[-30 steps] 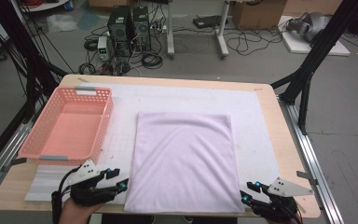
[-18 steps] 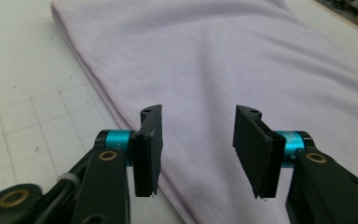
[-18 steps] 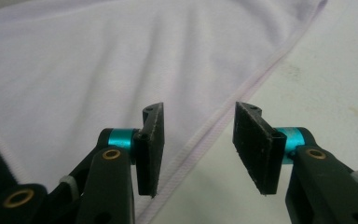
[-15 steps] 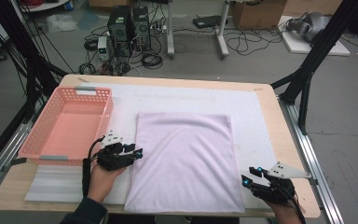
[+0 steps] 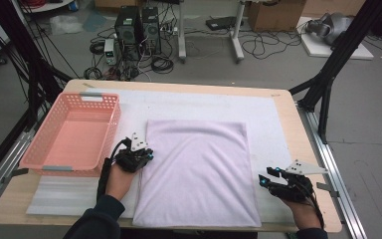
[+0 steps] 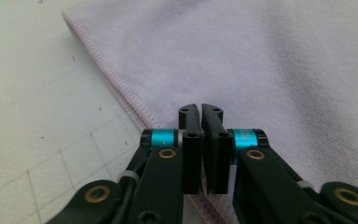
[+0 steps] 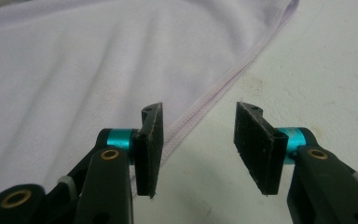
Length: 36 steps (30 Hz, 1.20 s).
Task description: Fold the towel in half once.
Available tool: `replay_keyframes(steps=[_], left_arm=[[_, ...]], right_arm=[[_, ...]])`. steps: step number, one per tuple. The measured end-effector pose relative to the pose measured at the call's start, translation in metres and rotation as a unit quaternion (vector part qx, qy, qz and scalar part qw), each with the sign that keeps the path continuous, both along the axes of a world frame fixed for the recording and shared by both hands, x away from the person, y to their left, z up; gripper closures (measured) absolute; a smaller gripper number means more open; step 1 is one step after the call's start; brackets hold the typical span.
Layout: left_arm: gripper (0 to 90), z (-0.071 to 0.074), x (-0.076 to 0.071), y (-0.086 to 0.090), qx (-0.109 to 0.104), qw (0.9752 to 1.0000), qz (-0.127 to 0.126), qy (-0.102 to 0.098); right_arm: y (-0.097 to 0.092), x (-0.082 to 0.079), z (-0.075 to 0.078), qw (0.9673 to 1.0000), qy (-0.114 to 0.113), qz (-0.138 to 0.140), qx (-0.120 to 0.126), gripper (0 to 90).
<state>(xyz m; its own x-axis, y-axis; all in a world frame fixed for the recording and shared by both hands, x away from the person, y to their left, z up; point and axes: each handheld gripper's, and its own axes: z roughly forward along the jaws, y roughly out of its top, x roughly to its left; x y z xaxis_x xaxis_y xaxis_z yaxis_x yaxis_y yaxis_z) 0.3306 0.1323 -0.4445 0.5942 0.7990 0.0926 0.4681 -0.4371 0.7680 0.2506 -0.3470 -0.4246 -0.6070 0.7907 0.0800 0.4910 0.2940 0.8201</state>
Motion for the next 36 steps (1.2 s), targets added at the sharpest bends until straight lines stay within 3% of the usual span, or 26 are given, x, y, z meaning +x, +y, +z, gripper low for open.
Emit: replay_keyframes(steps=[4,8,9,11,15,23,26,28,29,31,36], left_arm=[[88.4,0.002,0.001,0.005,0.000,0.9998,0.020,0.001],[87.7,0.003,0.002,0.015,-0.017,0.9992,0.037,0.004],[83.4,0.003,0.002,0.015,-0.018,0.9991,0.039,0.003],[62.0,0.003,0.003,0.016,-0.029,0.9983,0.050,0.012],[53.6,0.003,0.004,0.021,-0.056,0.9966,0.057,0.019],[48.9,0.001,0.007,0.023,-0.071,0.9952,0.062,0.025],[48.6,0.001,0.007,0.023,-0.072,0.9951,0.061,0.029],[48.6,0.001,0.007,0.022,-0.073,0.9951,0.060,0.029],[48.5,0.001,0.007,0.022,-0.076,0.9949,0.060,0.027],[48.3,0.000,0.009,0.021,-0.080,0.9947,0.060,0.025],[46.4,0.007,0.021,0.021,-0.107,0.9918,0.065,0.024]], right_arm=[[0.001,0.004,-0.002,1.0000,0.000,0.004,-0.002,51.8],[0.003,0.005,-0.003,1.0000,0.006,0.004,-0.002,51.8],[0.004,0.006,-0.004,1.0000,0.003,0.002,-0.004,51.7],[0.006,0.008,-0.005,1.0000,0.004,0.001,-0.005,51.3],[0.011,0.021,-0.007,0.9998,0.005,-0.017,-0.011,51.4],[0.036,0.074,-0.018,0.9968,0.032,-0.073,-0.010,68.0],[0.042,0.085,-0.024,0.9961,0.035,-0.066,-0.046,83.0],[0.041,0.084,-0.020,0.9937,0.024,-0.083,-0.072,87.5],[0.040,0.083,-0.020,0.9916,0.026,-0.090,-0.090,87.4],[0.036,0.083,-0.020,0.9926,0.039,-0.092,-0.069,85.2],[0.029,0.091,-0.009,0.9958,0.013,-0.086,-0.027,61.0]])
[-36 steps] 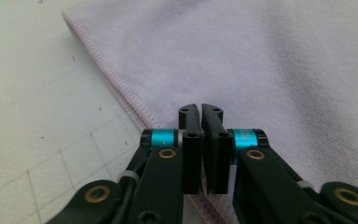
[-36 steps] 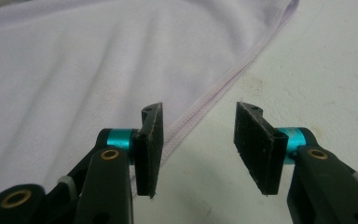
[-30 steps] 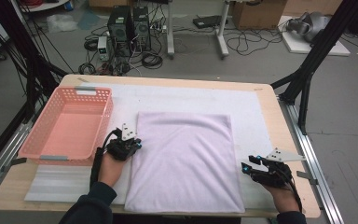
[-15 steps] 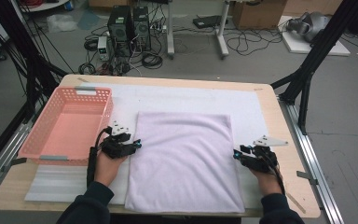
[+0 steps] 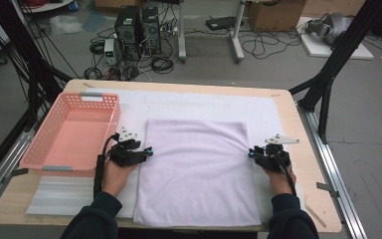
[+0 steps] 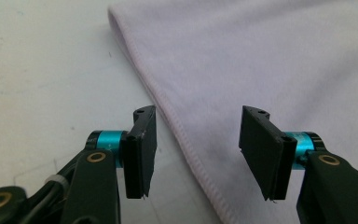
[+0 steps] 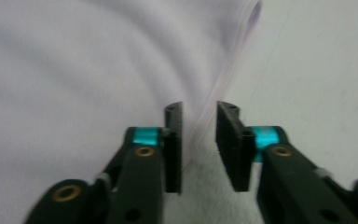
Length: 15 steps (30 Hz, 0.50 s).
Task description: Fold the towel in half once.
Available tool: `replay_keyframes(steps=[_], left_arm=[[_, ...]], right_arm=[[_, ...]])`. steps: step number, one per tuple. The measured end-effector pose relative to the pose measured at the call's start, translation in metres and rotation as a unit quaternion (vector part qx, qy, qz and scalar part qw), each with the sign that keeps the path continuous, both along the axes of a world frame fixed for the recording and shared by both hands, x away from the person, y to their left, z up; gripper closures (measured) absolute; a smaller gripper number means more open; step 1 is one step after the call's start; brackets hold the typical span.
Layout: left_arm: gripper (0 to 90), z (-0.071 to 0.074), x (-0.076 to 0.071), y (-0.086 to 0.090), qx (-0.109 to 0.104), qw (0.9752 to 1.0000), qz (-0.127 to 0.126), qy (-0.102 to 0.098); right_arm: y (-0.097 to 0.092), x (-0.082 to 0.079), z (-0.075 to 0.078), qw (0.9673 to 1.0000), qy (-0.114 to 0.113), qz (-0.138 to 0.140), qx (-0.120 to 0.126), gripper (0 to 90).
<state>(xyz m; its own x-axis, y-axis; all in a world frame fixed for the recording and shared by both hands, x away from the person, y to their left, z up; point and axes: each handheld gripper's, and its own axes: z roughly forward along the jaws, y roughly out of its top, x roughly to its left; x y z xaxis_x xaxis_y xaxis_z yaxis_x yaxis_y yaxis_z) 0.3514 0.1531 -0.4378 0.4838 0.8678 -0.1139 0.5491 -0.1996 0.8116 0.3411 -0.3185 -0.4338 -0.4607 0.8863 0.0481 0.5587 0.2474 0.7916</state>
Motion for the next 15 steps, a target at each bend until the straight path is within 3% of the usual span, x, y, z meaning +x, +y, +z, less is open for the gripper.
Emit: replay_keyframes(steps=[6,12,15], left_arm=[[44.1,0.006,0.041,-0.003,-0.020,0.9993,0.031,0.007],[43.5,-0.003,0.089,-0.001,-0.036,0.9968,0.060,0.040],[43.4,-0.007,0.107,0.001,-0.058,0.9947,0.063,0.057]], right_arm=[[-0.002,0.042,0.007,1.0000,0.003,0.004,-0.001,49.6],[0.000,0.083,-0.003,0.9998,0.016,-0.008,-0.007,44.2],[0.003,0.096,-0.009,0.9996,0.023,-0.010,-0.009,42.5]])
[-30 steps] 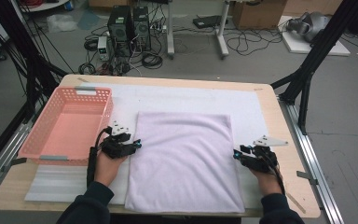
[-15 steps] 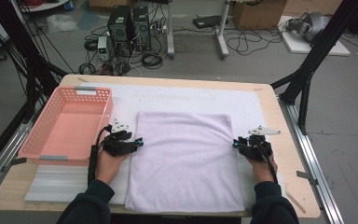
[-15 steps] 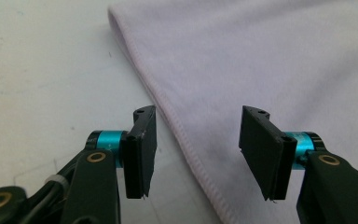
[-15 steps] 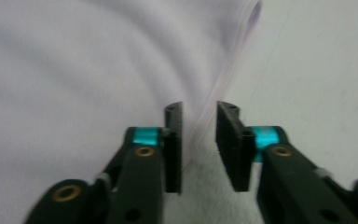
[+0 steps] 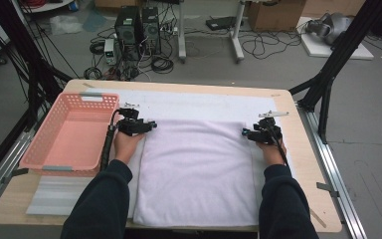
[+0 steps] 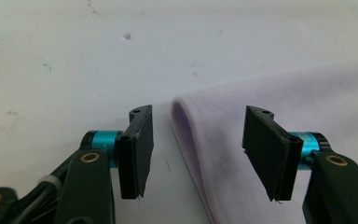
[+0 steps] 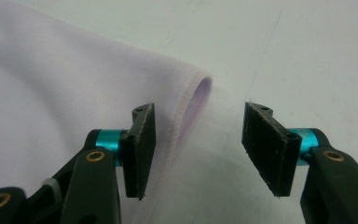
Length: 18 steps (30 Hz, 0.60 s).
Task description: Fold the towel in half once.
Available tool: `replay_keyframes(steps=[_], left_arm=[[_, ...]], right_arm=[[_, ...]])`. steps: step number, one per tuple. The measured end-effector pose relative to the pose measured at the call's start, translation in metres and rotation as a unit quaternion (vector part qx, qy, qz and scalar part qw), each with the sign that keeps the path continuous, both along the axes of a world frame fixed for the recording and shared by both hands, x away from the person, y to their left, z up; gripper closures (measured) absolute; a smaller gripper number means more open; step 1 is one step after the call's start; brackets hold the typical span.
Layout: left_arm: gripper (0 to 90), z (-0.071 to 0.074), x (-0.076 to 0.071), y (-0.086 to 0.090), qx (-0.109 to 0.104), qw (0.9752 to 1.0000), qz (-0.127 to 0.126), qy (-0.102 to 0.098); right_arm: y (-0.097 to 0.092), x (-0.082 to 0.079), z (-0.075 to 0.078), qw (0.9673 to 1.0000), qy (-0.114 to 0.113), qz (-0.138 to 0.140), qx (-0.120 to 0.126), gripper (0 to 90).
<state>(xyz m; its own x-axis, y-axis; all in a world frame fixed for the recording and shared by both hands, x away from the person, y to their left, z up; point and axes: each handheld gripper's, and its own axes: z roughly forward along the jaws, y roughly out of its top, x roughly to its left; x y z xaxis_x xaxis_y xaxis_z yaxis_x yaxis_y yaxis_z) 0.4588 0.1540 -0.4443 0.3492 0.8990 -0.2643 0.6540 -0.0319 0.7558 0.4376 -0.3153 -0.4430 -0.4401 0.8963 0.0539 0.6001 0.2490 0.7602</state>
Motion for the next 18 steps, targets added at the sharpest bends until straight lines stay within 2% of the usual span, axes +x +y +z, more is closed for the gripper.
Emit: replay_keyframes(steps=[2,4,5,7,8,9,11,12,13,14,16,18], left_arm=[[44.6,0.000,0.007,-0.002,-0.008,0.9999,-0.003,-0.013],[48.3,-0.001,0.013,-0.004,-0.015,0.9998,-0.015,0.002],[50.3,-0.003,0.015,-0.007,-0.005,0.9997,-0.023,0.003],[61.0,-0.004,0.014,-0.013,0.040,0.9987,-0.028,-0.013],[70.8,-0.004,0.014,-0.012,0.034,0.9987,-0.037,-0.013],[82.1,-0.005,0.014,-0.011,0.029,0.9988,-0.038,-0.010],[83.8,-0.004,0.014,-0.012,0.038,0.9985,-0.033,-0.020],[84.1,-0.002,0.014,-0.011,0.043,0.9984,-0.027,-0.026],[84.2,0.000,0.013,-0.011,0.039,0.9984,-0.022,-0.033],[84.3,0.002,0.013,-0.011,0.040,0.9982,-0.017,-0.042],[84.3,0.005,0.013,-0.012,0.039,0.9976,-0.010,-0.057],[84.2,0.004,0.013,-0.014,0.054,0.9967,-0.010,-0.060]], right_arm=[[0.001,0.007,-0.002,0.9999,-0.001,0.002,0.012,42.4],[0.002,0.014,-0.004,0.9997,0.000,0.008,0.023,42.9],[0.004,0.017,-0.006,0.9997,0.001,0.015,0.020,43.6],[0.009,0.022,-0.007,0.9997,0.005,0.023,0.012,47.8],[0.010,0.024,-0.007,0.9997,0.002,0.022,0.008,53.4],[0.010,0.025,-0.007,0.9996,0.001,0.025,0.012,63.8],[0.009,0.025,-0.008,0.9993,0.001,0.032,0.021,82.7],[0.010,0.024,-0.006,0.9992,-0.002,0.038,0.010,85.4],[0.011,0.023,-0.004,0.9992,-0.011,0.036,-0.011,86.1],[0.010,0.022,-0.002,0.9993,-0.017,0.028,-0.020,86.3],[0.007,0.020,0.002,0.9991,-0.035,0.010,-0.020,86.3],[0.008,0.019,0.005,0.9984,-0.050,-0.001,-0.028,86.1]])
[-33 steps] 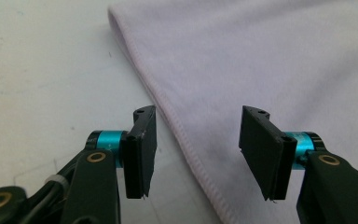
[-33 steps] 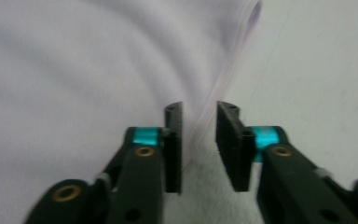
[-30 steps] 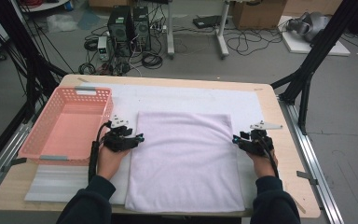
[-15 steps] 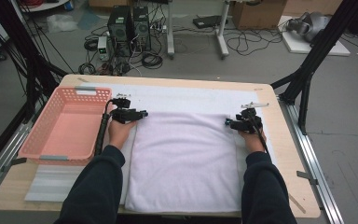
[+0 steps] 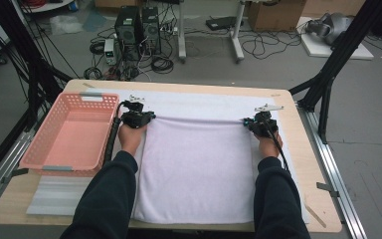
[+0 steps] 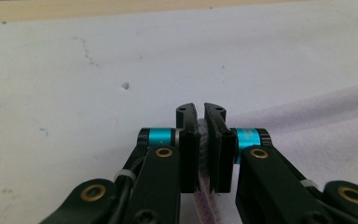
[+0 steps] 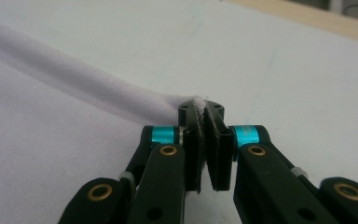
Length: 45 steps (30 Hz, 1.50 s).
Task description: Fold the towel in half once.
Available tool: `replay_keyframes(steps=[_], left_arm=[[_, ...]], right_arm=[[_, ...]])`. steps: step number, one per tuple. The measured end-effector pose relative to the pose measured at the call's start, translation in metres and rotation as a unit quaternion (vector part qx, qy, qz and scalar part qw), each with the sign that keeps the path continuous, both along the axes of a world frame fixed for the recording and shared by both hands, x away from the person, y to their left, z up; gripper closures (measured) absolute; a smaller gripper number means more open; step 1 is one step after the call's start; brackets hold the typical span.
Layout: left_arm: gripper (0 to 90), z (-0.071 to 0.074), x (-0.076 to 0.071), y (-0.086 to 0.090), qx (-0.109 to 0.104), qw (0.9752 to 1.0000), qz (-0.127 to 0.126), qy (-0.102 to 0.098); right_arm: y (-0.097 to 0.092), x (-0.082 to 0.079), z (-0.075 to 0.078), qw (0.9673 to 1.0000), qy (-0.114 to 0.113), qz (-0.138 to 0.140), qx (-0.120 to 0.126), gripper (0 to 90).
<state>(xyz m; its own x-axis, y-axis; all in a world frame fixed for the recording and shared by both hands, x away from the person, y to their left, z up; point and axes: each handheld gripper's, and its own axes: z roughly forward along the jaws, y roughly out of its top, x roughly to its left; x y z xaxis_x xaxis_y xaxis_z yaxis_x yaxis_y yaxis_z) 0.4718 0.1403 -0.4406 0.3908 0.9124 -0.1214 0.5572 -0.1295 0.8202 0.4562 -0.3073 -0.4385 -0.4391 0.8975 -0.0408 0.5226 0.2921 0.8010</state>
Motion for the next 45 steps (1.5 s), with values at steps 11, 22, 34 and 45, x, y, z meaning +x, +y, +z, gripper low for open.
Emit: replay_keyframes(steps=[11,22,34,45], left_arm=[[39.2,0.011,-0.007,0.011,-0.010,0.9997,0.022,0.008],[21.5,0.035,-0.047,0.000,-0.056,0.9950,-0.072,-0.041],[20.4,0.046,-0.096,-0.003,-0.102,0.9772,-0.153,-0.106],[20.9,0.026,-0.125,0.003,-0.108,0.9746,-0.155,-0.120]], right_arm=[[-0.020,-0.010,0.015,0.9979,-0.020,-0.060,0.016,57.0],[-0.048,-0.065,0.035,0.9977,-0.020,-0.009,0.065,45.9],[-0.052,-0.130,0.038,0.9948,-0.039,0.030,0.089,21.1],[-0.038,-0.146,0.026,0.9954,-0.045,0.047,0.070,17.7]])
